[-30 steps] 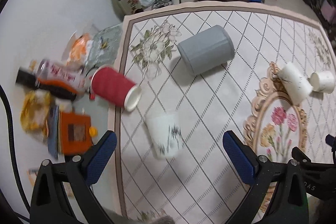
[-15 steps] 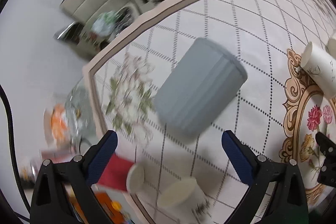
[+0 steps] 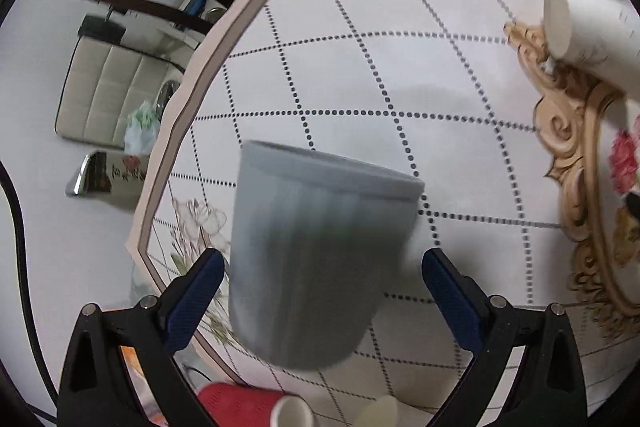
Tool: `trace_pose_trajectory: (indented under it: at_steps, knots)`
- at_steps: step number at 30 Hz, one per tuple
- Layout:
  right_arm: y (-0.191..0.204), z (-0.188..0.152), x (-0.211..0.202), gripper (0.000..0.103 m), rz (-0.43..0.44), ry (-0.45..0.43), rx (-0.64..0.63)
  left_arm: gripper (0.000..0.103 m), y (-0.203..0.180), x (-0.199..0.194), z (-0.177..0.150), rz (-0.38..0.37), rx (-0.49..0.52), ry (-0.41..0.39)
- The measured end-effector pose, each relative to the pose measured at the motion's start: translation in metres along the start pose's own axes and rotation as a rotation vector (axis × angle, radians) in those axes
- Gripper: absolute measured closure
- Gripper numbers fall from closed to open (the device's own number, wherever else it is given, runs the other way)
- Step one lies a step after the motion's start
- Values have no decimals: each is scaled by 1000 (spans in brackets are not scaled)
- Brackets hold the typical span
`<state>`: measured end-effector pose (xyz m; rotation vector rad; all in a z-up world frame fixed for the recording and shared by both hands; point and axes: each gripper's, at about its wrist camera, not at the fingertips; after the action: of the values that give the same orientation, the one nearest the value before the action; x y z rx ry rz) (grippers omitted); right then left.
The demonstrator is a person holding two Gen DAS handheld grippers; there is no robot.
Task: Flip cup upright
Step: 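Close the left gripper on the grey mug's rim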
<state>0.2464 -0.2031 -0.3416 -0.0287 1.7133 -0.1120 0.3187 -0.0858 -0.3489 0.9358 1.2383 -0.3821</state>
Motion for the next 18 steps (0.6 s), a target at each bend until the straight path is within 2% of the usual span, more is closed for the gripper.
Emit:
trace_pose_trajectory:
  at_steps: [1,2,4,12,18]
  knots:
    - [0,1,0,0,-3,2,1,2,-2,4,2,21,14,-7]
    - [-1,1,1,0,-7,4,1,10,-5,5,0,34,23,-12]
    - [-7,-4,11,0,-11,3,4,19,-8,11,1,74,44,-21]
    - [-14,-18,15,0,-30,9,20,20,-6,9,-1,68,1,-46]
    - [-23,-29,8,0,-44,4,29,20,0,0,-6,3,-99,-30]
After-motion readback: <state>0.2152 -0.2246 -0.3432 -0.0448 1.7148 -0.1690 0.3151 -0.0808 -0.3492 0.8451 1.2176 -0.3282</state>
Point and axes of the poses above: each gripper's, at about its wrist camera, not at the fingertips, and x roughly the way its jaws point, y to its left, z to its top, and after that the axes turned 10 degrees about -x, right-handed
